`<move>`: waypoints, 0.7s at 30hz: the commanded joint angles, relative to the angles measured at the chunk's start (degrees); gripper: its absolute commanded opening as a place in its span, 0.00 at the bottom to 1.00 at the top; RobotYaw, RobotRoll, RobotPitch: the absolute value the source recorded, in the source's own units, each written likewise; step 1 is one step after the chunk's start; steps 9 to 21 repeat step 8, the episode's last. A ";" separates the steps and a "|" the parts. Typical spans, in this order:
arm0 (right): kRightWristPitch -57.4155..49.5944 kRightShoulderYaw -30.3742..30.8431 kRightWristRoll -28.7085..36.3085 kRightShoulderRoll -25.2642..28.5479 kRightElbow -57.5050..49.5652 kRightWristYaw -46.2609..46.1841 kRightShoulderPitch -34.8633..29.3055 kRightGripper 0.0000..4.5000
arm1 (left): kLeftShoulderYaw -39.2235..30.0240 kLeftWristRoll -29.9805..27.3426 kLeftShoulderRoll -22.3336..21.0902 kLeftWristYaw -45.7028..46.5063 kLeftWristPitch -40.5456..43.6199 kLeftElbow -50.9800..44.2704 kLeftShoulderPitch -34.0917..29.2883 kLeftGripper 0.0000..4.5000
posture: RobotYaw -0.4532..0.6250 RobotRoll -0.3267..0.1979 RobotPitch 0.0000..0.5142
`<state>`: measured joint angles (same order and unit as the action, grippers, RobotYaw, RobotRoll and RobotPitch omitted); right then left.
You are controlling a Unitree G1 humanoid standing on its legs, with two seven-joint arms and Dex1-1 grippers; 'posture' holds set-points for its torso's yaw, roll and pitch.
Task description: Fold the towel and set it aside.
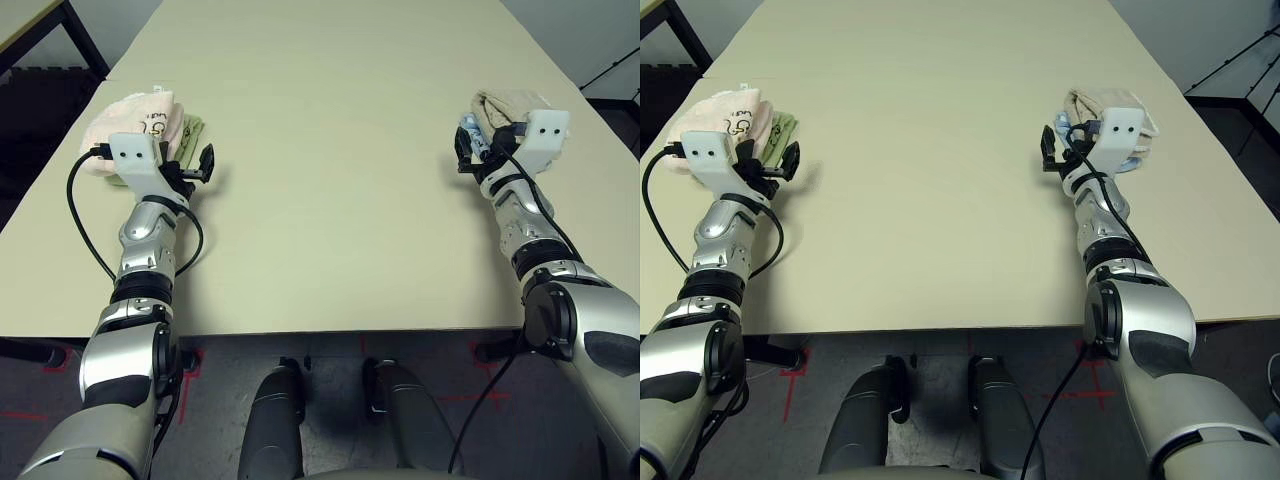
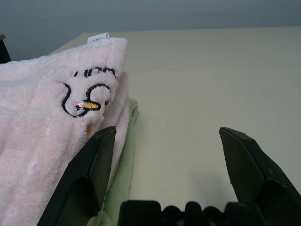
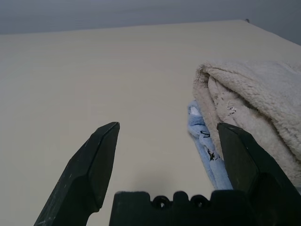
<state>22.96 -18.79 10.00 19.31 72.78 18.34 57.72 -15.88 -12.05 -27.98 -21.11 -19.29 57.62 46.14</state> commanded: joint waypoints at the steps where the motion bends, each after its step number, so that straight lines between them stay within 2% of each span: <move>1: -0.42 -0.19 -0.26 0.14 0.92 -0.04 -0.50 1.00 | -0.06 0.50 -0.14 -0.31 -0.02 1.35 0.04 0.99 | 0.33 0.62 0.27; 21: -0.50 -0.10 -0.34 0.14 0.91 0.02 -0.66 1.00 | -0.04 0.49 -0.08 -0.34 0.00 1.14 -0.14 0.99 | 0.33 0.62 0.27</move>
